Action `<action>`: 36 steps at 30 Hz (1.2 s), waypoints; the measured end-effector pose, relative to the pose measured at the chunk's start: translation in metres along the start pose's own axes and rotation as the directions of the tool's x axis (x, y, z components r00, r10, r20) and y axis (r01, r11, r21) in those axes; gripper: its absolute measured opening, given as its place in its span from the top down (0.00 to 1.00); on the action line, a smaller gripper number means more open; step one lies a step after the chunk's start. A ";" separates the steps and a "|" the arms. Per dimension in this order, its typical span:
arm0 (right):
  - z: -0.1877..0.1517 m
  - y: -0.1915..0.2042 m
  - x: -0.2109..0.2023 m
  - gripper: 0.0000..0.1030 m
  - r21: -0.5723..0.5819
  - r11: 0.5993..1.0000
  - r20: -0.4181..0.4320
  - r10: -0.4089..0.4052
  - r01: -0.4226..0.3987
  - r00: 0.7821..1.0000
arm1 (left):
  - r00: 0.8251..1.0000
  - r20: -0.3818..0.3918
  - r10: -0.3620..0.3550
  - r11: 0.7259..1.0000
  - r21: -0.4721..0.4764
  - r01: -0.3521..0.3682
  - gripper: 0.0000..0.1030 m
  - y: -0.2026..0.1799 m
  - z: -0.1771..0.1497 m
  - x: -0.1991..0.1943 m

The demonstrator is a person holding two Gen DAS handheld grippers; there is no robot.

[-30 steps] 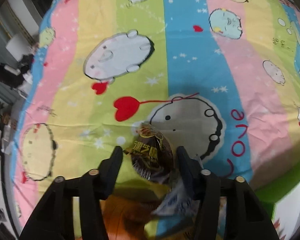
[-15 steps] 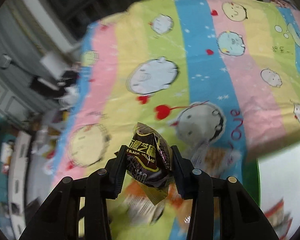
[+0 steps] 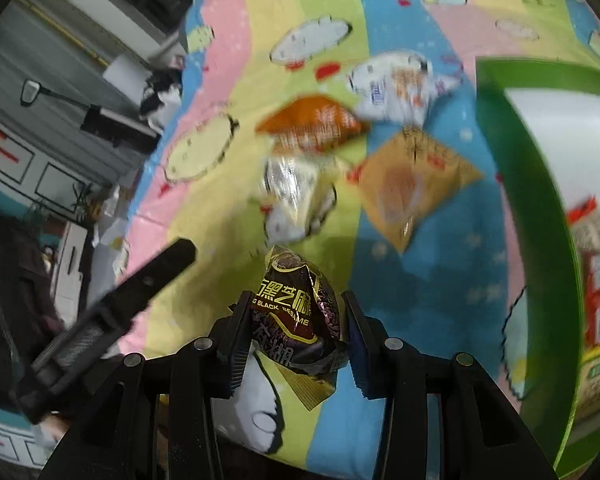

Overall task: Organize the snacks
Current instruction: 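Grasp the black-and-gold snack packet with the right gripper and lift, then carry the black-and-gold packet into the green box and release it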

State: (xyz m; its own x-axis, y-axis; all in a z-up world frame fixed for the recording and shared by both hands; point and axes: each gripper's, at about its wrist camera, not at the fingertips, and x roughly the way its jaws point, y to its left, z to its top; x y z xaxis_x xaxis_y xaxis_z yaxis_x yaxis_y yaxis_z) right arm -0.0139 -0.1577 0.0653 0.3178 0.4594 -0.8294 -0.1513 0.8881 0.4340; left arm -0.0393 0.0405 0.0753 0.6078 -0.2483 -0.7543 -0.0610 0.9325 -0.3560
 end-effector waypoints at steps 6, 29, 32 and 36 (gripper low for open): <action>-0.006 0.001 0.018 0.57 0.003 0.998 -0.021 -0.061 0.061 0.998 | 1.000 -0.007 0.016 1.000 0.020 -0.016 0.07 -0.007 -0.013 -0.011; -0.015 -0.018 -0.016 0.39 0.110 0.991 0.084 0.063 -0.072 0.995 | 0.958 -0.231 -0.169 0.980 0.059 0.188 0.16 -0.045 -0.050 0.013; -0.016 -0.025 0.000 0.39 0.150 0.984 0.043 0.093 -0.099 0.995 | 0.946 -0.273 -0.176 0.979 0.047 0.196 0.24 -0.047 -0.056 0.025; -0.020 -0.030 0.015 0.44 0.164 0.979 0.008 0.119 -0.119 0.993 | 0.934 -0.298 -0.196 0.974 0.050 0.220 0.32 -0.052 -0.060 0.033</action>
State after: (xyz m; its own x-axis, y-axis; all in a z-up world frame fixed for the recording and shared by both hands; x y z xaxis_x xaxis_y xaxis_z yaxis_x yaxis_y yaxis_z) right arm -0.0231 -0.1768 0.0326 0.3051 0.5617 -0.7690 -0.0329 0.8133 0.5810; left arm -0.0639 -0.0318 0.0356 0.3442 -0.4926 -0.7993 0.1137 0.8669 -0.4853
